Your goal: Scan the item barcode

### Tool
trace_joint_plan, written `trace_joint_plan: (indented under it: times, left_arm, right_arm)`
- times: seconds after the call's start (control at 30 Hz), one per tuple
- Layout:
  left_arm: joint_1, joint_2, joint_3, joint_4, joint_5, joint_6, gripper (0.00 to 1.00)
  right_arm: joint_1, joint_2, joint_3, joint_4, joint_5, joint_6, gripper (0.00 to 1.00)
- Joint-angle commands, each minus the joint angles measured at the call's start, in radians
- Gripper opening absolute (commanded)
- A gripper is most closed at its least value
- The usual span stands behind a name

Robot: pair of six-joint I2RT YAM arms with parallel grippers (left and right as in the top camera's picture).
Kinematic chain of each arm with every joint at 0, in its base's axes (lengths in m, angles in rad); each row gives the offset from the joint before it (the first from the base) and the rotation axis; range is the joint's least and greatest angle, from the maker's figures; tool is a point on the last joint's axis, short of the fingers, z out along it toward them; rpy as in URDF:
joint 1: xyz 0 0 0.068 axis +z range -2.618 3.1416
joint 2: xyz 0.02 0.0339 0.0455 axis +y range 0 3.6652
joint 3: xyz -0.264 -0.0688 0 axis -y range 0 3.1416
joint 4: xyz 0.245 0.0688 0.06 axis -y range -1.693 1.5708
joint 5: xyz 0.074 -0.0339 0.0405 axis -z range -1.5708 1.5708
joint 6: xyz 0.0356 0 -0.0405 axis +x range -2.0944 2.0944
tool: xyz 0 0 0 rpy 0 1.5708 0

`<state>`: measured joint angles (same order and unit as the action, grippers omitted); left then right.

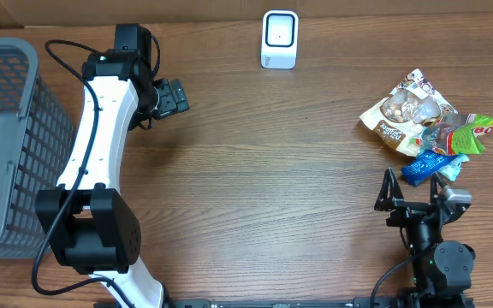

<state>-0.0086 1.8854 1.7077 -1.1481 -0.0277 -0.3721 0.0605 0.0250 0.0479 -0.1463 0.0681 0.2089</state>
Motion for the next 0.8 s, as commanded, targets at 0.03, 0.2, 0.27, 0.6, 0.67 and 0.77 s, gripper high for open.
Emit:
trace_joint_plan:
  times: [0.03,0.2,0.27,0.6,0.67,0.77]
  left_arm:
    - [0.002,0.008,0.016,0.001,-0.006,-0.014,1.00]
    - [0.002,0.008,0.016,0.001,-0.006,-0.014,1.00]
    - [0.002,0.008,0.016,0.001,-0.006,-0.014,1.00]
    - [0.002,0.008,0.016,0.001,-0.006,-0.014,1.00]
    - [0.002,0.008,0.016,0.001,-0.005,-0.014,1.00]
    - [0.002,0.008,0.016,0.001,-0.005,-0.014,1.00]
  right_arm:
    - [0.008,-0.023,-0.019,0.026,0.010,-0.001,1.00]
    - [0.005,-0.023,-0.022,0.032,0.008,-0.001,1.00]
    - [0.005,-0.023,-0.037,0.068,0.008,-0.001,1.00]
    - [0.006,-0.022,-0.040,0.073,0.006,-0.001,1.00]
    - [0.006,-0.022,-0.040,0.073,0.006,0.000,1.00]
    - [0.006,-0.022,-0.040,0.073,0.006,0.000,1.00]
